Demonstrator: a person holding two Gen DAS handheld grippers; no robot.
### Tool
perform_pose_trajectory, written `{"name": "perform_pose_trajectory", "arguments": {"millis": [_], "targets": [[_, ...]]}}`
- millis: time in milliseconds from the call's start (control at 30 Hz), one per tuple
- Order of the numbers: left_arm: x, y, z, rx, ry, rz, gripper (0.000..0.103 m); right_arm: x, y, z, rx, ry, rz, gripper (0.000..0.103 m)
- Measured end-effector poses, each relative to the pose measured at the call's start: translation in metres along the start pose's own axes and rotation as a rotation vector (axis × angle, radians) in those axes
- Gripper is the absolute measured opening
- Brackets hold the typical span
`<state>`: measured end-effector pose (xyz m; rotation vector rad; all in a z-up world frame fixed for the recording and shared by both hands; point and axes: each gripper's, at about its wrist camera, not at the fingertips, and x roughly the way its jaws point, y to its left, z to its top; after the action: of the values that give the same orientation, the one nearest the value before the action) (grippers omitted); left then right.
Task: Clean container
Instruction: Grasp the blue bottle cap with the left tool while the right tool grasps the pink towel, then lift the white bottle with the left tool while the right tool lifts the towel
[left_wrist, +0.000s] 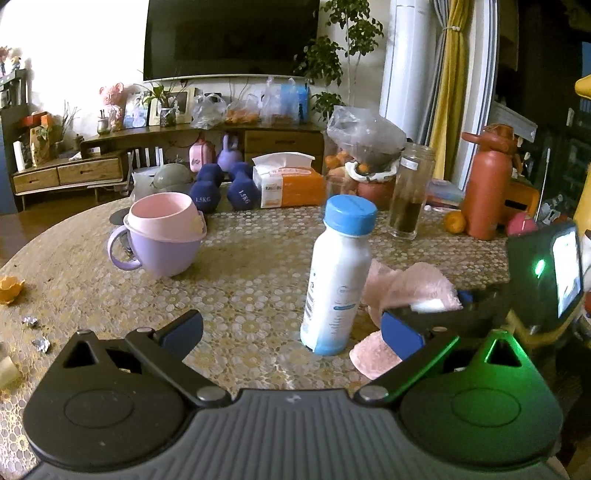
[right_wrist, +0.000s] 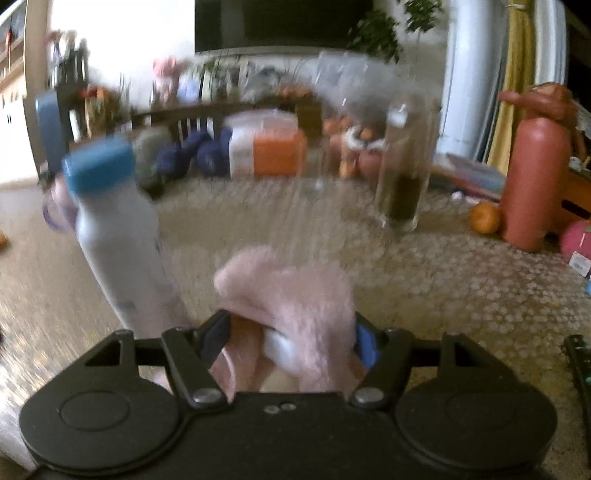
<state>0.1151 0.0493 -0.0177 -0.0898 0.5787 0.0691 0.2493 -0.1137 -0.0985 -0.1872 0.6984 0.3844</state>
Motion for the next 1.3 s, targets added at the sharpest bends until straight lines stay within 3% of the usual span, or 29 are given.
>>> {"name": "perform_pose_trajectory", "arguments": {"millis": [200, 233, 300, 433, 733, 833, 900, 1033, 1100, 1300], "targets": [[0.009, -0.002, 0.011, 0.059, -0.011, -0.036, 0.103, 0.002, 0.001, -0.016, -0.078, 0.008, 0.001, 0.065], [0.01, -0.004, 0.015, 0.068, -0.017, -0.041, 0.103, 0.001, 0.001, -0.015, -0.086, 0.003, 0.012, 0.062], [0.01, -0.007, 0.02, 0.082, -0.03, -0.048, 0.103, 0.0, 0.0, -0.012, -0.092, 0.002, 0.031, 0.043], [0.008, -0.01, 0.028, 0.099, -0.052, -0.063, 0.103, -0.001, -0.004, -0.008, -0.088, -0.014, 0.07, 0.031], [0.03, -0.02, 0.077, 0.1, -0.079, -0.117, 0.103, -0.055, -0.029, 0.015, 0.071, -0.191, 0.271, 0.027], [0.05, -0.019, 0.088, 0.05, -0.027, -0.158, 0.091, -0.068, -0.028, 0.026, 0.084, -0.234, 0.335, 0.027], [0.065, -0.018, 0.092, 0.009, 0.027, -0.178, 0.075, -0.07, -0.027, 0.03, 0.087, -0.242, 0.363, 0.027], [0.08, -0.019, 0.088, -0.01, 0.073, -0.193, 0.06, -0.065, -0.024, 0.032, 0.08, -0.233, 0.403, 0.027], [0.087, -0.02, 0.086, -0.012, 0.097, -0.202, 0.041, -0.062, -0.023, 0.03, 0.077, -0.224, 0.416, 0.027], [0.09, -0.019, 0.082, -0.014, 0.096, -0.221, 0.041, -0.047, -0.013, 0.023, 0.058, -0.185, 0.42, 0.027]]}}
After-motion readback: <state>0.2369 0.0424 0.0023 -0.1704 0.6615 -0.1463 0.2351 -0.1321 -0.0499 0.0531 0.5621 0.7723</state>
